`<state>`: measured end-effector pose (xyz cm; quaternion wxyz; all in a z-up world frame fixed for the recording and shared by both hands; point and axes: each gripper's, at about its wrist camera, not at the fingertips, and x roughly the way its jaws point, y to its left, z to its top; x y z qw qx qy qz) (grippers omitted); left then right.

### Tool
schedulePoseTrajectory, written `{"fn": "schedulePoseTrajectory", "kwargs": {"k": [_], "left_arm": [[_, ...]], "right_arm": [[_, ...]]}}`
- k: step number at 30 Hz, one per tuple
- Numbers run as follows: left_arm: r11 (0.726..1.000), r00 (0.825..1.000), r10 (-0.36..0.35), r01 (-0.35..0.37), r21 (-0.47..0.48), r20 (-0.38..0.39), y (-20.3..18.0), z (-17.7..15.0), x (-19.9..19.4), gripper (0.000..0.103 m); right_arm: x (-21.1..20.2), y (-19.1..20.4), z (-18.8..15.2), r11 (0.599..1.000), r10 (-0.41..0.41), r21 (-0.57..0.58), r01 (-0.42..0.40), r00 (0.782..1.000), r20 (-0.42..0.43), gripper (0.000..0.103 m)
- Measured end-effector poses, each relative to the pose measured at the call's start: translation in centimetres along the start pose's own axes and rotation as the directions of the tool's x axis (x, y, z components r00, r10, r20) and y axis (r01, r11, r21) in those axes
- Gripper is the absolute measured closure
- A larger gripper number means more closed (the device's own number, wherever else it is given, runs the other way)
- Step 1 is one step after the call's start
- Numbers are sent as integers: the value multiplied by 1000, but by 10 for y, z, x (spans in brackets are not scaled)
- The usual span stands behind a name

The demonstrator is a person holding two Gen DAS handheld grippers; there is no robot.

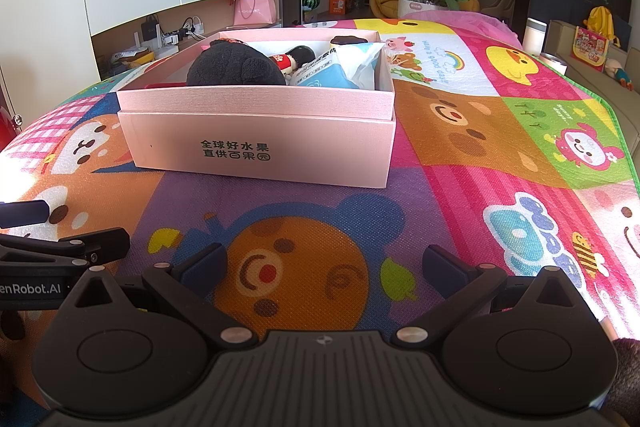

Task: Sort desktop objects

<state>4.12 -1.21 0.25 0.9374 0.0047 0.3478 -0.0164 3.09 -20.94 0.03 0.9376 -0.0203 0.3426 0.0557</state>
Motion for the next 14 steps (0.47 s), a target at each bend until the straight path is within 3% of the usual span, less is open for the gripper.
{"fn": "schedulePoseTrajectory", "kwargs": {"k": [14], "left_arm": [[1000,1000,-3,3,1,0,2,1,0,0]], "right_arm": [[0,0,0,1000,0,0,0,1000,0,0]]}}
